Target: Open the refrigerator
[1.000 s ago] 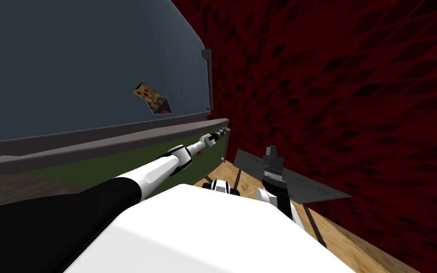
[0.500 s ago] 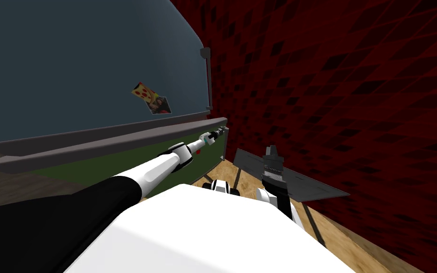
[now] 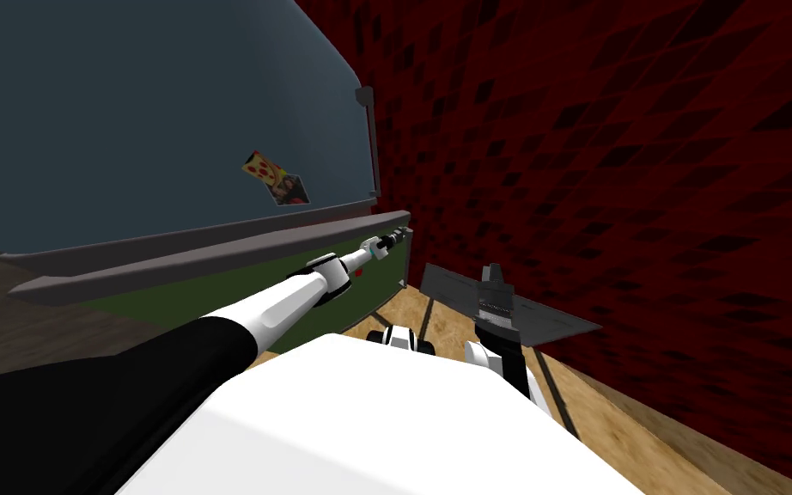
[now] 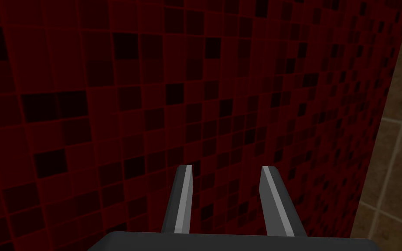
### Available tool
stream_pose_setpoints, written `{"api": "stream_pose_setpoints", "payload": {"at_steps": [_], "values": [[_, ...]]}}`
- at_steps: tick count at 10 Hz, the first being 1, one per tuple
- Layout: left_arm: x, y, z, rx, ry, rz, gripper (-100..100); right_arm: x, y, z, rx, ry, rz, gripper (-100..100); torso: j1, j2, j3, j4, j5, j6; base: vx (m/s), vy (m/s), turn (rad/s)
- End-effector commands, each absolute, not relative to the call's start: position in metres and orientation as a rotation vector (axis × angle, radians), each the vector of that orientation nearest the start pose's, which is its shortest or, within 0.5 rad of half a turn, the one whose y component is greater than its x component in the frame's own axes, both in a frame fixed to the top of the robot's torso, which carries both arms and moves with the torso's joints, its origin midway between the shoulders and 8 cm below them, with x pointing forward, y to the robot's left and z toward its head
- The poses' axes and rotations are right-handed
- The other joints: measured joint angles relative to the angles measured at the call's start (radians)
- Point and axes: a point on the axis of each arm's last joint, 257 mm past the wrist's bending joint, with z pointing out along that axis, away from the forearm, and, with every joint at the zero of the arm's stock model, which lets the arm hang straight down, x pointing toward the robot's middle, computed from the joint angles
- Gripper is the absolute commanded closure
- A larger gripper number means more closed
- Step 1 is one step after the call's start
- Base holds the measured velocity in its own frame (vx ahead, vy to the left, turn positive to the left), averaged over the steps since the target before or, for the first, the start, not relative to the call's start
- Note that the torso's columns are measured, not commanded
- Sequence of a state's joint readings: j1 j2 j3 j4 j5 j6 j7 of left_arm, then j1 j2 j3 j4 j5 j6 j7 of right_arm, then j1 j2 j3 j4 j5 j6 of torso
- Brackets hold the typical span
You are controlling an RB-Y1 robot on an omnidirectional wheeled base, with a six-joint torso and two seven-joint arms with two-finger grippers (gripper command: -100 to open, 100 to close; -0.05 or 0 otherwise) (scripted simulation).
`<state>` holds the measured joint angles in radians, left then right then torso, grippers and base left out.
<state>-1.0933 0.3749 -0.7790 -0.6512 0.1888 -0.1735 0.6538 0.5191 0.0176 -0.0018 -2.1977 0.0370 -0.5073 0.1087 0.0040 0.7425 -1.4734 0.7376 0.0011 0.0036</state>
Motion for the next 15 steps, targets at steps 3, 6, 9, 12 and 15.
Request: {"api": "stream_pose_setpoints", "payload": {"at_steps": [3,6,9,12,15], "values": [[0.723,0.067,-0.086,-0.831,1.606,-1.428,100,0.356,-0.283,-0.018,0.676,0.712,1.15,0,-0.005,-0.007,-0.004,-0.001,-0.001,-0.005,-0.169,0.076,-0.342],[0.725,0.096,-0.087,-0.887,1.573,-1.395,100,0.356,-0.283,-0.018,0.676,0.712,1.15,0,-0.001,-0.005,-0.003,-0.002,0.0,-0.005,-0.202,0.086,-0.363],[0.725,0.109,-0.085,-0.884,1.559,-1.365,100,0.356,-0.283,-0.018,0.676,0.712,1.15,0,-0.002,-0.005,-0.003,-0.002,-0.001,-0.007,-0.235,0.029,-0.385],[0.726,0.141,-0.08,-0.919,1.513,-1.318,100,0.356,-0.283,-0.018,0.676,0.712,1.15,0,-0.002,-0.007,-0.004,0.001,-0.001,-0.007,-0.18,0.022,-0.342],[0.726,0.18,-0.077,-0.96,1.458,-1.259,100,0.356,-0.283,-0.018,0.676,0.712,1.15,0,-0.003,-0.001,0.0,0.001,-0.001,-0.007,-0.241,-0.002,-0.408]]}}
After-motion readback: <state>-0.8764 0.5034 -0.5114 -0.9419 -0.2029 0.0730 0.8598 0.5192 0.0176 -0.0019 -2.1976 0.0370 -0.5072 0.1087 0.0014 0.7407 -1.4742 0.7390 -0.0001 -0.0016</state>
